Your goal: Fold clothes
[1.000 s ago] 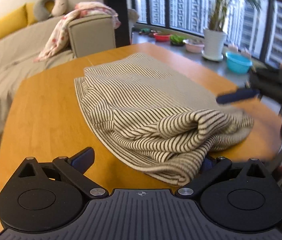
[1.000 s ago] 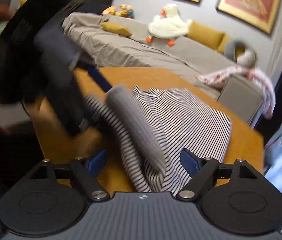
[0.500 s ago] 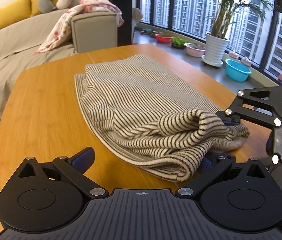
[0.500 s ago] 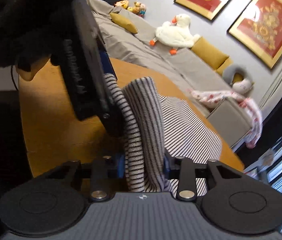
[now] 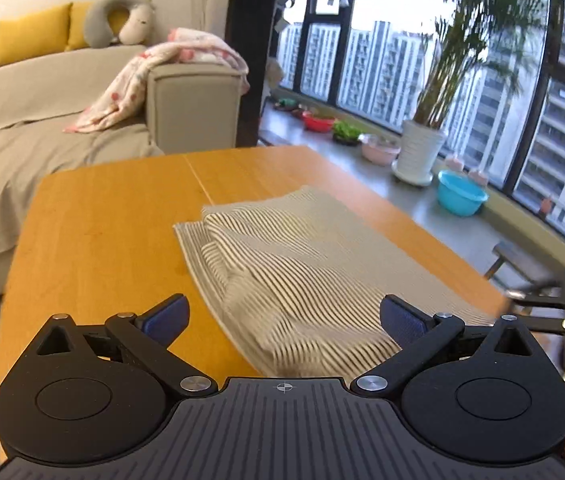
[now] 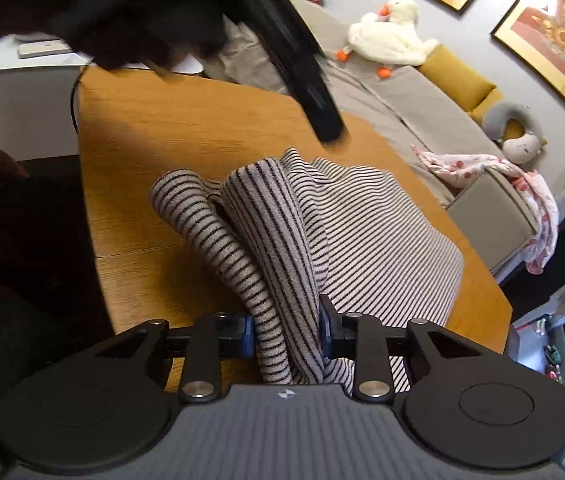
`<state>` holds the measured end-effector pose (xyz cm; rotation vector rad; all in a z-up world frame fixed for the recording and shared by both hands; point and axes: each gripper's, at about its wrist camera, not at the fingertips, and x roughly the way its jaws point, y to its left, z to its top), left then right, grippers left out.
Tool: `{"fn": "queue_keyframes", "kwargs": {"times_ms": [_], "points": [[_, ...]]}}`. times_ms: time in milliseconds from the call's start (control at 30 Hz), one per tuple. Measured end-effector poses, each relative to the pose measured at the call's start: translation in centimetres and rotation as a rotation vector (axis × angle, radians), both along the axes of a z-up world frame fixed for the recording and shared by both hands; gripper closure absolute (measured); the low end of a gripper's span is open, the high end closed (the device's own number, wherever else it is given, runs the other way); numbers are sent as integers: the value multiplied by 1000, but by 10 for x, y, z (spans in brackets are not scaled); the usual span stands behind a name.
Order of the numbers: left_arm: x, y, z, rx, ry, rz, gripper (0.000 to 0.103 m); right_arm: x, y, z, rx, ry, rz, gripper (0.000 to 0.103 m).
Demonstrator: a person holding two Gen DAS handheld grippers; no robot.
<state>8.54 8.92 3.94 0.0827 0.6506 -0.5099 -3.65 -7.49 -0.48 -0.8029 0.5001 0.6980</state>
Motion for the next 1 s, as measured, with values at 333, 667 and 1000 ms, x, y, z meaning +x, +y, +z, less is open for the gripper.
{"fn": "queue_keyframes", "kwargs": {"times_ms": [333, 667, 1000], "points": [[61, 9, -30, 84, 49, -160, 25, 15, -8, 127, -93, -11, 163, 77], [69, 31, -45, -12, 167, -298, 35, 189, 14, 73, -99, 220, 246, 71], [56, 64, 11, -133, 39, -207, 5, 222, -11, 46, 94, 262, 155, 45]]}}
